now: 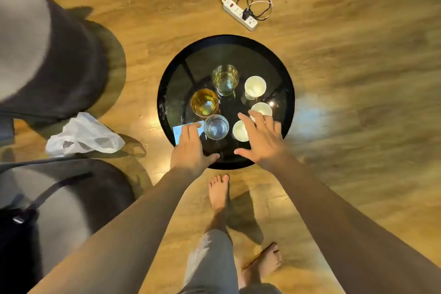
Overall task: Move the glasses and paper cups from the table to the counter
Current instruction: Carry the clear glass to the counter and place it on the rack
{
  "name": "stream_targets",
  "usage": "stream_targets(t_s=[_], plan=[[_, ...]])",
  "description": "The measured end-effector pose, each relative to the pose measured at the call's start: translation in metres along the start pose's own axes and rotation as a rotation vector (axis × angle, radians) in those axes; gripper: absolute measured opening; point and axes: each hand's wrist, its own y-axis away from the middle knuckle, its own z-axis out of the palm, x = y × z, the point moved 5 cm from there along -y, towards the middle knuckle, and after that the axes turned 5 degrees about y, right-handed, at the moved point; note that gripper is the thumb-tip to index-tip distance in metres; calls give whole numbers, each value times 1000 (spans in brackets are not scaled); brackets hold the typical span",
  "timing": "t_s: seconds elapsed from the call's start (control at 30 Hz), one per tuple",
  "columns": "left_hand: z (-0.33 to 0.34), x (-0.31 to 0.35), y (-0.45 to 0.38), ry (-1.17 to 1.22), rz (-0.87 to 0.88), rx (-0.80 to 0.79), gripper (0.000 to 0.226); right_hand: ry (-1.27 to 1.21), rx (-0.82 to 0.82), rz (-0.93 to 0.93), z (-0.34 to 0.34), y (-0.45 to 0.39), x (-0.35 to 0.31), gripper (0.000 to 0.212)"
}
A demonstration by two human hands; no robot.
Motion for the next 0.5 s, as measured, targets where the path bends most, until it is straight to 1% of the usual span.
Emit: stream_targets(t_s=[0.07, 0.1, 0.17, 0.27, 0.37, 0.5], plan=[[14, -15, -12, 117, -113, 25, 83, 24, -1, 15, 20, -17, -7, 98], [23, -24, -17, 158, -167, 7, 80, 44, -5, 19, 32, -24, -11, 98], [43, -37, -32, 228, -224, -42, 81, 41, -12, 15, 51, -37, -19, 100], [63, -43, -54, 321, -216, -42, 86, 5, -17, -5, 74, -54, -23, 104], [78, -45, -67, 315, -177, -26, 81, 11, 19, -11, 87, -67, -27, 103], [89, -47, -74, 336, -167, 18, 77, -5, 22, 24, 91, -81, -30, 101]])
